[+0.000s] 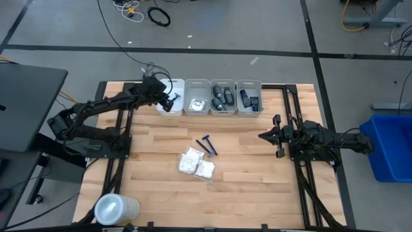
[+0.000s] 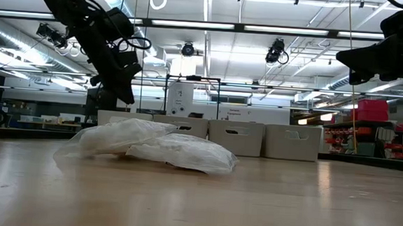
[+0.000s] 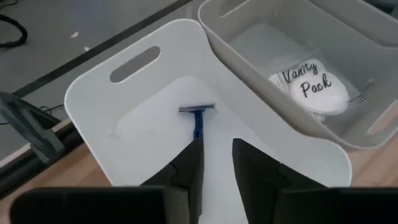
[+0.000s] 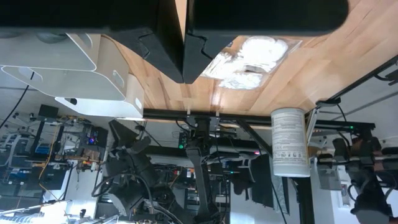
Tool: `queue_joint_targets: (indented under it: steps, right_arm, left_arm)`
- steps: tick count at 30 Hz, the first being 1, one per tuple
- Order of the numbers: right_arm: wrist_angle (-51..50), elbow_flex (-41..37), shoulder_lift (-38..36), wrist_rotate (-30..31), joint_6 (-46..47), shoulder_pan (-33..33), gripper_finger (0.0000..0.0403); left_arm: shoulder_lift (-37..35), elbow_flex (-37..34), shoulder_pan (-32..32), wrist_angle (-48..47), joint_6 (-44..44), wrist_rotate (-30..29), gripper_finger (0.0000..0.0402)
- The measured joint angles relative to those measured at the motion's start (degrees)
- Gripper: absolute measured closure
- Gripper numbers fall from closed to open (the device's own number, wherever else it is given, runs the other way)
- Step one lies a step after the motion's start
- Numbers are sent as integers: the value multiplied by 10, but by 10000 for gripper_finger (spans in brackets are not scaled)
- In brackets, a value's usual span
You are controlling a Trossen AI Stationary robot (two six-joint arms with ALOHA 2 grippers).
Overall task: Pick & Place Travel size toiletries
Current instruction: Put the white cotton pack into the left gray bin
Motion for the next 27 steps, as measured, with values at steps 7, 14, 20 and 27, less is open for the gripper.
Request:
queue_joint_targets:
  steps: [7, 14, 20, 27]
  right_arm:
    - [0, 0, 0, 0, 0, 0, 389]
    - [0, 0, 0, 0, 0, 0, 389]
    - [0, 0, 0, 0, 0, 0, 389]
    - [0, 0, 0, 0, 0, 0, 389]
  left_arm:
    - [0, 11, 0, -8, 12, 10, 332]
    - [0, 21, -19, -10, 22, 49, 354]
    - [0, 23, -57, -9, 21, 71, 373]
    - [0, 23, -96, -8, 21, 71, 393]
